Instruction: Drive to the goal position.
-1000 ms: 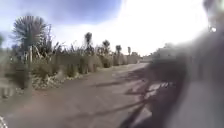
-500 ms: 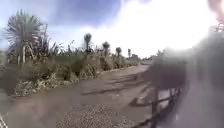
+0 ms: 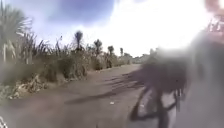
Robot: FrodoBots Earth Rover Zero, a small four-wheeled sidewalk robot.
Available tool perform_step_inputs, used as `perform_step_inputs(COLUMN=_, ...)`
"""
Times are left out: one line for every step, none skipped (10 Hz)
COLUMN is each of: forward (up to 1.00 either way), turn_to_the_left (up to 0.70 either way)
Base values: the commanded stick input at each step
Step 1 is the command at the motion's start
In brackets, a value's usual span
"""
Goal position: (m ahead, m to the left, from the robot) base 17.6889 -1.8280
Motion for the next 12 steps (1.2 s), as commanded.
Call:
perform_step_inputs(forward=0.85, turn_to_the_left=-0.34)
perform_step_inputs(forward=0.85, turn_to_the_left=-0.34)
perform_step_inputs(forward=0.85, turn_to_the_left=-0.34)
perform_step_inputs(forward=0.85, turn_to_the_left=-0.34)
perform_step_inputs(forward=0.85, turn_to_the_left=-0.24)
perform_step_inputs(forward=0.85, turn_to_the_left=-0.15)
perform_step_inputs(forward=0.85, turn_to_the_left=-0.06)
perform_step_inputs(forward=0.85, turn_to_the_left=0.0)
perform_step_inputs(forward=0.85, turn_to_the_left=0.0)
perform_step_inputs(forward=0.85, turn_to_the_left=0.0)
perform_step_inputs(forward=0.85, turn_to_the_left=0.0)
perform_step_inputs(forward=0.85, turn_to_the_left=0.0)
